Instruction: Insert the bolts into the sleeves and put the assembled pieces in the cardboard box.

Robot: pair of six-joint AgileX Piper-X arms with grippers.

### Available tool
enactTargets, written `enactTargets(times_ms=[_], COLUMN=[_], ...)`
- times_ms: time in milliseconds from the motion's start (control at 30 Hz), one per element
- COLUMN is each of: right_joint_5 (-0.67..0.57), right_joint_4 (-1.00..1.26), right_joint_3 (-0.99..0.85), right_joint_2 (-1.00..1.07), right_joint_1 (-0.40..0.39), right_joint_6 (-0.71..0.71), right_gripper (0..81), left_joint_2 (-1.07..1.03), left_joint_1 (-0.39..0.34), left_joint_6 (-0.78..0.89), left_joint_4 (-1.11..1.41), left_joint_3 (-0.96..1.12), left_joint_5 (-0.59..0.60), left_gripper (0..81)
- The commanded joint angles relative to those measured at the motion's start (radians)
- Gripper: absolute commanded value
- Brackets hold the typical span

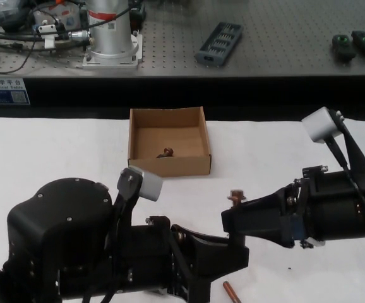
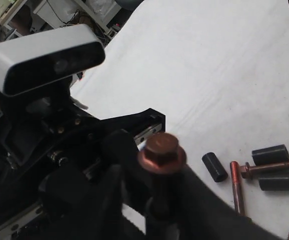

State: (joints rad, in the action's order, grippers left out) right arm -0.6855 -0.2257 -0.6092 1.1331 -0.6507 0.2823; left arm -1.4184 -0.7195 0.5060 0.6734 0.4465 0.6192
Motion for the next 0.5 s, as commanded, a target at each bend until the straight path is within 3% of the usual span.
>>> enactTargets(times_ms=[0, 167, 467], right_joint_5=[-0.042, -0.047, -0.028], right_joint_4=[-0.162, -0.166, -0.165], right_joint_3=[0.017, 0.017, -0.022], right_joint_2=[0.001, 0.001, 0.001], right_joint_1=[-0.016, -0.016, -0.007], right_joint_6=[-0.037, -0.039, -0.053], right_gripper=[36.6, 31.9, 31.6], left_joint_2=[0.017, 0.017, 0.017], left_joint_1=[0.025, 0.027, 0.038], left_joint_6=[0.020, 0.004, -0.012], left_joint_4=[0.140, 0.135, 0.137], left_joint_3=[0.049, 0.071, 0.076], left_joint_5=[-0.097, -0.095, -0.173], left_gripper=[5.9, 5.9, 5.9])
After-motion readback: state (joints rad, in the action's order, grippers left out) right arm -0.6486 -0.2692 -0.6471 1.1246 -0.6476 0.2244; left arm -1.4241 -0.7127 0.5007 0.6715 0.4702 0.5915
